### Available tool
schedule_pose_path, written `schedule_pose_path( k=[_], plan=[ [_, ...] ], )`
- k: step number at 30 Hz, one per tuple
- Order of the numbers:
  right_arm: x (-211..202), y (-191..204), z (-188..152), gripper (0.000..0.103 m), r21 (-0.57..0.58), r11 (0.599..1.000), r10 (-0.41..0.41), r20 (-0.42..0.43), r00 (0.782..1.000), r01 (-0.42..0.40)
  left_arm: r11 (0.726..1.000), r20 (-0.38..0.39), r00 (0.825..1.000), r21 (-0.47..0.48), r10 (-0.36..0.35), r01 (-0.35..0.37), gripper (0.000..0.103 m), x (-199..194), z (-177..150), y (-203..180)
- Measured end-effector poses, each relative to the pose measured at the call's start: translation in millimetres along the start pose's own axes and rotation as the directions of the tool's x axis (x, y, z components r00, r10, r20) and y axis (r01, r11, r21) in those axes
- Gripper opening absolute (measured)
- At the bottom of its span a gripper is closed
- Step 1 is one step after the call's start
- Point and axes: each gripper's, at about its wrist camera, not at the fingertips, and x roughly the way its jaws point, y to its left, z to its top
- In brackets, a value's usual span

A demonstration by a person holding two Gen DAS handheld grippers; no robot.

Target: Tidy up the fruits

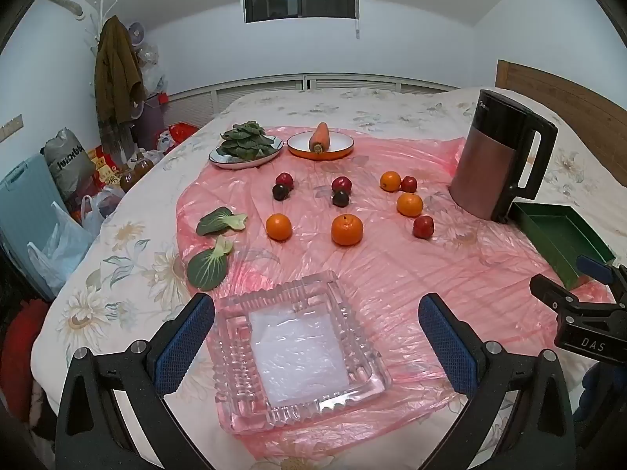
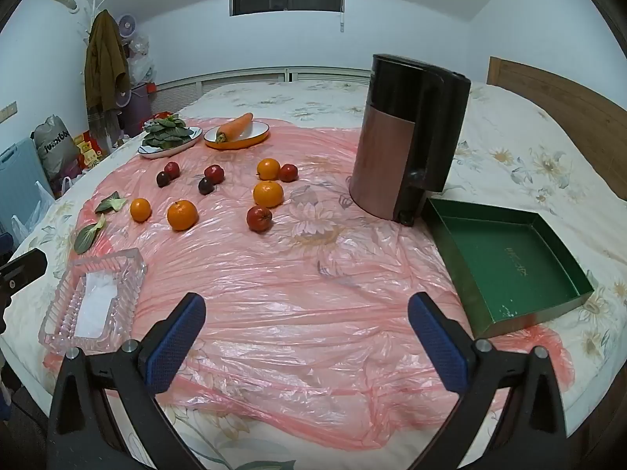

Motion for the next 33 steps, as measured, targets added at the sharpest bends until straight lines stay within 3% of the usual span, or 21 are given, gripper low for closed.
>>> schedule_pose_path(
  k=[33],
  plan=[
    [2.5, 1.1, -0.6, 0.103, 0.000, 1.000, 0.001, -0.002, 1.000, -0.001, 1.000, -0.019, 1.000, 0.010, -0.012, 0.012, 0.102, 9.0, -5.0, -0.9]
  ],
)
